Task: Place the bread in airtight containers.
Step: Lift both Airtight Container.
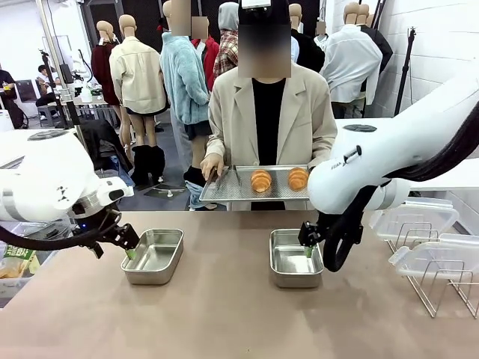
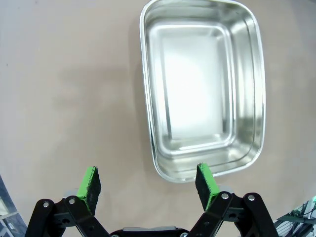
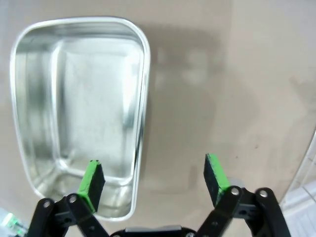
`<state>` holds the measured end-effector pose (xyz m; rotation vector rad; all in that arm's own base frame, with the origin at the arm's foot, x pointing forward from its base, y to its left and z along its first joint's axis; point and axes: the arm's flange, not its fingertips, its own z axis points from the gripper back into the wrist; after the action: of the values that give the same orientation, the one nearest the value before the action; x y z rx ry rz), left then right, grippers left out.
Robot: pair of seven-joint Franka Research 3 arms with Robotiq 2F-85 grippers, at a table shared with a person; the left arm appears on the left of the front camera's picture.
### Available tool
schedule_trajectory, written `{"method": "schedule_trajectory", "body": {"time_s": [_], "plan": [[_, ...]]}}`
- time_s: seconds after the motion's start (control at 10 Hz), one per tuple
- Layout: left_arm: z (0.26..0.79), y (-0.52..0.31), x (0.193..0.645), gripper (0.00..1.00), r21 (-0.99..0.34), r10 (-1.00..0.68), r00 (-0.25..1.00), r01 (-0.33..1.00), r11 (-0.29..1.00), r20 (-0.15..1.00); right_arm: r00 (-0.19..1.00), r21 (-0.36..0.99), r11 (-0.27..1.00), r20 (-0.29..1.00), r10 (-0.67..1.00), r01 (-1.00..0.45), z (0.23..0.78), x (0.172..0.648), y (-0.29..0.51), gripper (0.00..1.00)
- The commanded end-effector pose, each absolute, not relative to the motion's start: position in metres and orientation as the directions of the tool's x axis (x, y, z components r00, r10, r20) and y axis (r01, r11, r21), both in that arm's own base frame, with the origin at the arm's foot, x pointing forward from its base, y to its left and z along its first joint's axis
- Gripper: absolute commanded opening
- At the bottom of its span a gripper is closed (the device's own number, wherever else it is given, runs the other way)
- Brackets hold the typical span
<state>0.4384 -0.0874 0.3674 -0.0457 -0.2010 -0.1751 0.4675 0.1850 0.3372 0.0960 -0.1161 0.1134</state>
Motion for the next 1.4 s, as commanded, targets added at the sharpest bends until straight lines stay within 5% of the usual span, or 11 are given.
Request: {"method": "schedule_trajectory", "body": {"time_s": [0.0,1.3], "plan": [[0.364,-0.088,0.456,1.00,0.004,-0.151,0.971,0.153,0.988,0.183,0.994,0.022,0.997,0.086,0.074,-0.076,0.340,0.482,0.199,1.00],[0.309,-0.081,0.486,1.00,-0.054,-0.179,0.977,0.187,0.981,0.117,0.999,-0.041,0.999,0.038,0.035,-0.034,0.310,0.502,0.214,0.96]]}}
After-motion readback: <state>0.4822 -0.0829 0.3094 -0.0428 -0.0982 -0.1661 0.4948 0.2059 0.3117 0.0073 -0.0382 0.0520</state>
